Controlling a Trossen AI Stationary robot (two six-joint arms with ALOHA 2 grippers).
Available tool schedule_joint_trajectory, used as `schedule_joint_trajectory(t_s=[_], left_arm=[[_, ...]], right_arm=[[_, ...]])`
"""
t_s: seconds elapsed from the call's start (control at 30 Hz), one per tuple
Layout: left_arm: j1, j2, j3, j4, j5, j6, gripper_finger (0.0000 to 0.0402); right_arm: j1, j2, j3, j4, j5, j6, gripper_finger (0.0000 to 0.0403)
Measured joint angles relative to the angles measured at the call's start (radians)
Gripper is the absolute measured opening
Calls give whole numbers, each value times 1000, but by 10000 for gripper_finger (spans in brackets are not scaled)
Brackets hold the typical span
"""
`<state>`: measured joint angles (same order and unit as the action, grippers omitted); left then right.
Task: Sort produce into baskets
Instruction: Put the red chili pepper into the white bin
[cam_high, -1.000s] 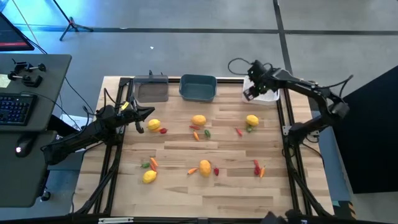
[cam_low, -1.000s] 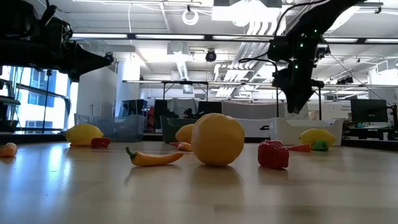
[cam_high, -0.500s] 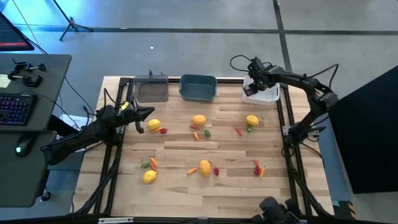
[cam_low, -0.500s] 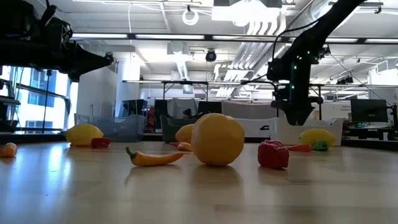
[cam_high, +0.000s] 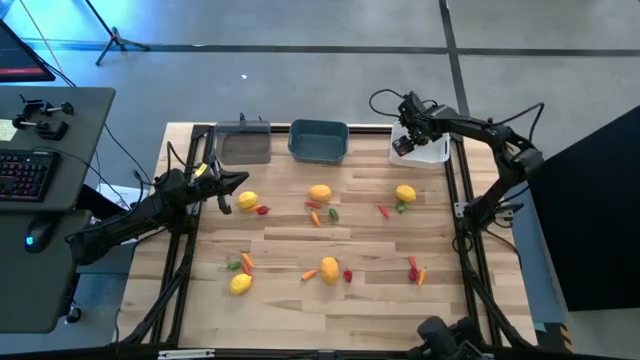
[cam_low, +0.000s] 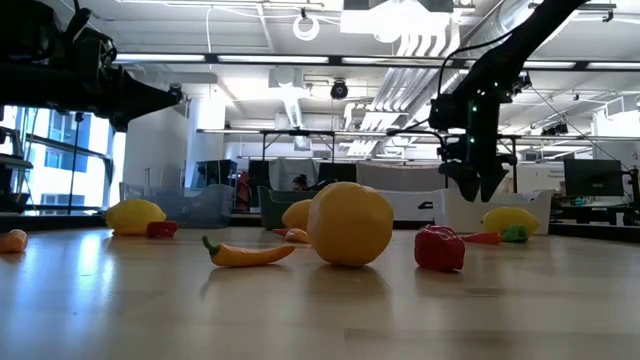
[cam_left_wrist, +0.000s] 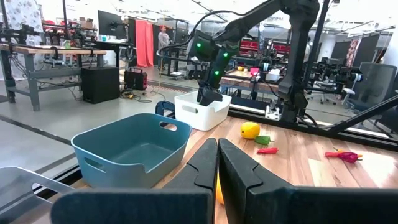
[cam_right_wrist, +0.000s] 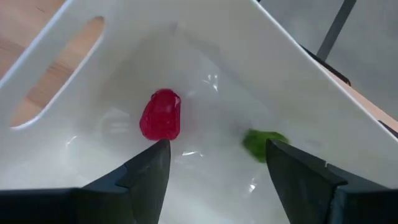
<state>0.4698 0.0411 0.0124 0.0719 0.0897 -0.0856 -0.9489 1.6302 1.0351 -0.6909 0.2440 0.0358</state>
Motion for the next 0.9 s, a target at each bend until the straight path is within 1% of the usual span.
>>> schedule_joint_trajectory(t_s=[0.1,0.2,0.33,0.4,0.5,0.6,0.67,0.77,0.9], left_arm=[[0,0,0,0,0,0,0],[0,0,0,0,0,0,0],[0,0,0,0,0,0,0],[0,0,0,0,0,0,0],[0,0,0,0,0,0,0],[0,0,0,0,0,0,0],[0,0,0,0,0,0,0],[0,0,0,0,0,0,0],[0,0,0,0,0,0,0]], right_arm=[[3,-9,0,-21,0,-3,241],[23,-45,0,-41,8,-3,213],[80,-127,0,-54,7,3,150],[125,-173,0,-57,-26,27,113],[213,-218,0,-59,-108,61,62],[327,-223,0,-54,-150,73,25],[409,-213,0,-34,-151,100,13],[529,-197,0,8,-152,169,9],[683,-181,0,28,-174,293,24]])
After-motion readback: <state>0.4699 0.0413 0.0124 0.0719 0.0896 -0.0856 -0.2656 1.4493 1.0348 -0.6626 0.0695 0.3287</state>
